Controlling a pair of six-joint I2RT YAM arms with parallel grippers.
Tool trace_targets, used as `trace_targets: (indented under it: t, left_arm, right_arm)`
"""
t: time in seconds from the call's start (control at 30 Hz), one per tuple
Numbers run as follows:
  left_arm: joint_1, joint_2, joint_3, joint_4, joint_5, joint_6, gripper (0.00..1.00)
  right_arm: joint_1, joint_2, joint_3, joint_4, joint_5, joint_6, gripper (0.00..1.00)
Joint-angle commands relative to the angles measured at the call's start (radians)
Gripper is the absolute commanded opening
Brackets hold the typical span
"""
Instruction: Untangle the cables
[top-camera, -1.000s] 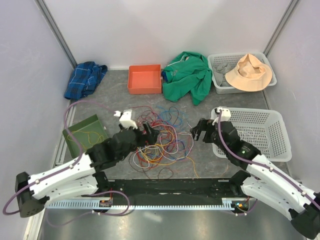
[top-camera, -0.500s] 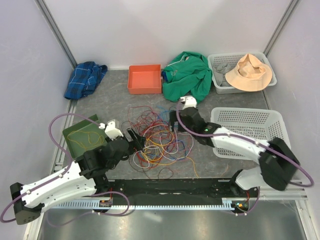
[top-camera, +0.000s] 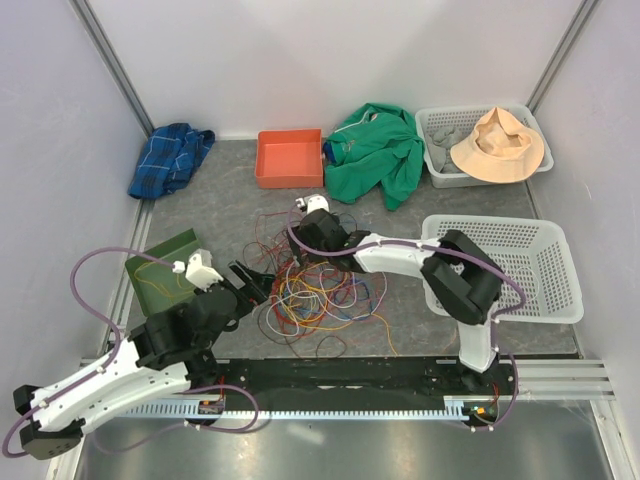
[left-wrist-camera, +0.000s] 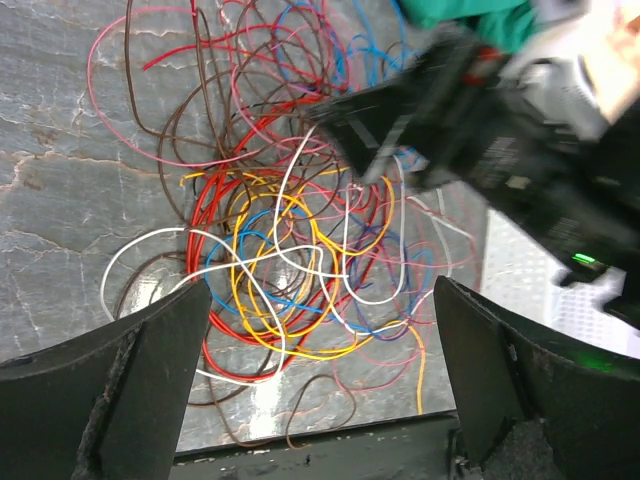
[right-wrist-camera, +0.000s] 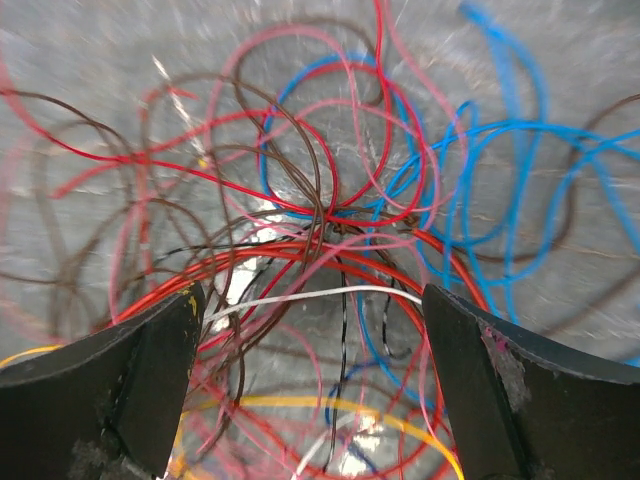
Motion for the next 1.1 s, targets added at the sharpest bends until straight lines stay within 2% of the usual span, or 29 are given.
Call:
trace_targets:
  t: [0.0, 0.1, 0.13, 0.2, 0.23, 0.27, 0.3, 0.53, 0.63, 0.7, 0.73, 0.8, 0.83, 0.93, 1.07]
  left_arm:
    - [0.002, -0.068, -0.032, -0.019, -0.062, -0.047, 1.0]
    - [0.001, -0.082, -0.035, -0.022, -0.064, -0.013, 1.0]
    - [0.002, -0.081, -0.032, -0.025, -0.064, -0.005, 1.0]
    - [0.001, -0.075, -0.024, -0.026, -0.065, 0.001, 1.0]
    - [0.002, -0.075, -0.021, -0.026, -0.068, 0.005, 1.0]
    - [0.002, -0.068, -0.02, -0.028, -0.072, 0.009, 1.0]
    - [0.001, -0.061, -0.01, -0.028, -0.075, 0.012, 1.0]
    - [0.001, -0.055, 0.014, -0.023, -0.136, 0.024, 1.0]
    - [0.001, -0.059, 0.017, -0.023, -0.162, -0.004, 1.0]
    - [0.001, -0.067, 0.007, -0.019, -0.18, -0.034, 1.0]
    - [0.001, -0.071, 0.002, -0.002, -0.182, -0.031, 1.0]
    - [0.002, -0.09, -0.018, 0.113, -0.17, 0.042, 1.0]
    - [0.002, -0.094, -0.027, 0.16, -0.148, 0.136, 0.98]
    - [0.002, -0.096, -0.053, 0.326, -0.11, 0.276, 0.93]
    - [0.002, -0.056, -0.099, 0.602, -0.02, 0.493, 0.93]
  right_arm:
    - [-0.006, 0.108, 0.12, -0.067, -0.051, -0.04, 0.97]
    - [-0.004, 0.118, 0.133, -0.093, -0.062, -0.043, 0.83]
    - [-0.006, 0.107, 0.127, -0.08, -0.059, -0.041, 0.64]
    - [-0.004, 0.051, 0.099, -0.064, -0.05, -0.04, 0.38]
    - [-0.004, 0.026, 0.09, -0.05, -0.047, -0.041, 0.16]
    - [-0.003, -0.026, 0.082, -0.049, -0.042, -0.047, 0.05]
    - [-0.004, -0.053, 0.072, -0.052, -0.028, -0.049, 0.0]
    - [0.014, -0.394, -0.017, -0.059, 0.06, -0.089, 0.0]
    - [0.019, -0.546, -0.086, -0.024, 0.073, -0.058, 0.0]
    - [-0.004, -0.63, -0.151, 0.016, -0.002, -0.025, 0.0]
    - [-0.024, -0.643, -0.157, 0.011, -0.162, -0.021, 0.0]
    - [-0.07, -0.661, -0.149, -0.036, -0.24, -0.012, 0.0]
    - [-0.069, -0.678, -0.155, -0.038, -0.249, -0.027, 0.0]
    - [-0.067, -0.773, -0.195, -0.029, -0.196, -0.028, 0.0]
    - [-0.067, -0.851, -0.127, -0.116, -0.117, -0.046, 0.0]
